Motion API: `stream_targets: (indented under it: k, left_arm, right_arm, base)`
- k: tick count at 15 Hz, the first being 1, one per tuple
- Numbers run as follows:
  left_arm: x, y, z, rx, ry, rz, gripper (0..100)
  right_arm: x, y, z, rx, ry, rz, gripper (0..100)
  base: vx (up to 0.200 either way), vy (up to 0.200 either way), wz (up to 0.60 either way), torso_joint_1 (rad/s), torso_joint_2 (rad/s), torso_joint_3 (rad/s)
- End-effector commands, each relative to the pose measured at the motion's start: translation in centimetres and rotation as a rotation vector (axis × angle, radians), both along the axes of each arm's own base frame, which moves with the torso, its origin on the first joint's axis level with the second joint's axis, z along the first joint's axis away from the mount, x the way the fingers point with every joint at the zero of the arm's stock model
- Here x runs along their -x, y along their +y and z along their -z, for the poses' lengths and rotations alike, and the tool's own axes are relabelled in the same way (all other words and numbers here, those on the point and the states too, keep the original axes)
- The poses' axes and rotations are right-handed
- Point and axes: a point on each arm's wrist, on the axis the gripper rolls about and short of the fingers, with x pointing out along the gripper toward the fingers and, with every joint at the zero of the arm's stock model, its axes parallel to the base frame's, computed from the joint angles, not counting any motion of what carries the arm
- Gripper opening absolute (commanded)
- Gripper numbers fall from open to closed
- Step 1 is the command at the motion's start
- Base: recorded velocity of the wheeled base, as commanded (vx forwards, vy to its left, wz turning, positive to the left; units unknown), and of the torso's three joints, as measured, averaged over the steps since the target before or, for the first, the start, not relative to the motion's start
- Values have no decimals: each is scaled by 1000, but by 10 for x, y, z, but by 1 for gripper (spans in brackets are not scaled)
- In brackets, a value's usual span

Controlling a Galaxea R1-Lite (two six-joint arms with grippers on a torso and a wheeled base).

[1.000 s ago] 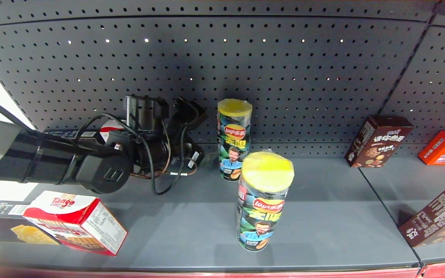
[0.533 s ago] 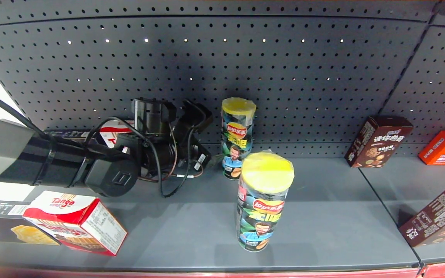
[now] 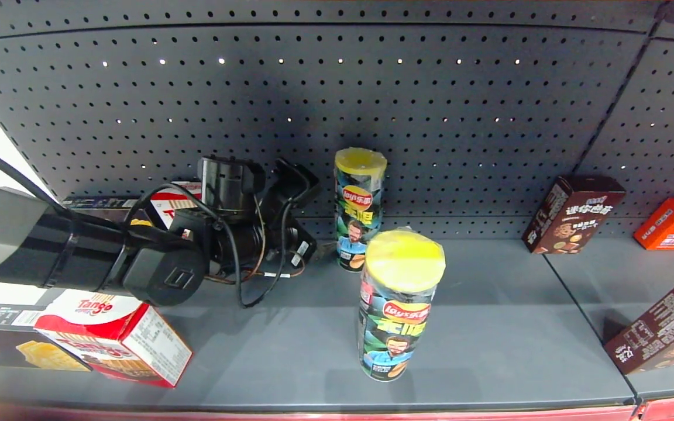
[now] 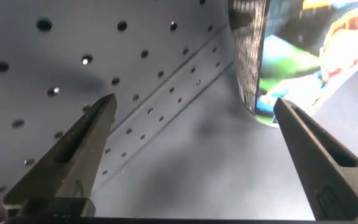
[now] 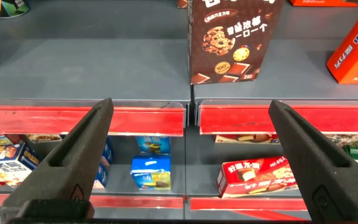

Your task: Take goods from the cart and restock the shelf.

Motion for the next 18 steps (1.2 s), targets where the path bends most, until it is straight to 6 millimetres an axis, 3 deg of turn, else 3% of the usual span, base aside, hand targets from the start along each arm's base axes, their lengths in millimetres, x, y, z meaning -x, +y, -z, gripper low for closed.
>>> stream_targets:
  k: [1,6,9,14,18]
  left_arm:
    - [9,5,-4,5,-4,-1,100]
    - [14,-2,-9,184,-48,-17,100]
    - [18,-4,-3,249,20,18,100]
    - [31,-5,17,250,115,133,100]
    - [30,-2,17,236,102,85,100]
  right_arm:
    - [0,0,0,0,2,1,100]
    - [0,0,0,0,2,1,100]
    - [0,0,0,0,2,1,100]
    - [0,0,0,-1,2,2,100]
    - [0,0,0,0,2,1,100]
  base:
    - [0,0,0,0,0,0]
    - [0,0,0,0,0,0]
    - [0,0,0,0,0,0]
    - [0,0,0,0,0,0]
    - [0,0,0,0,0,0]
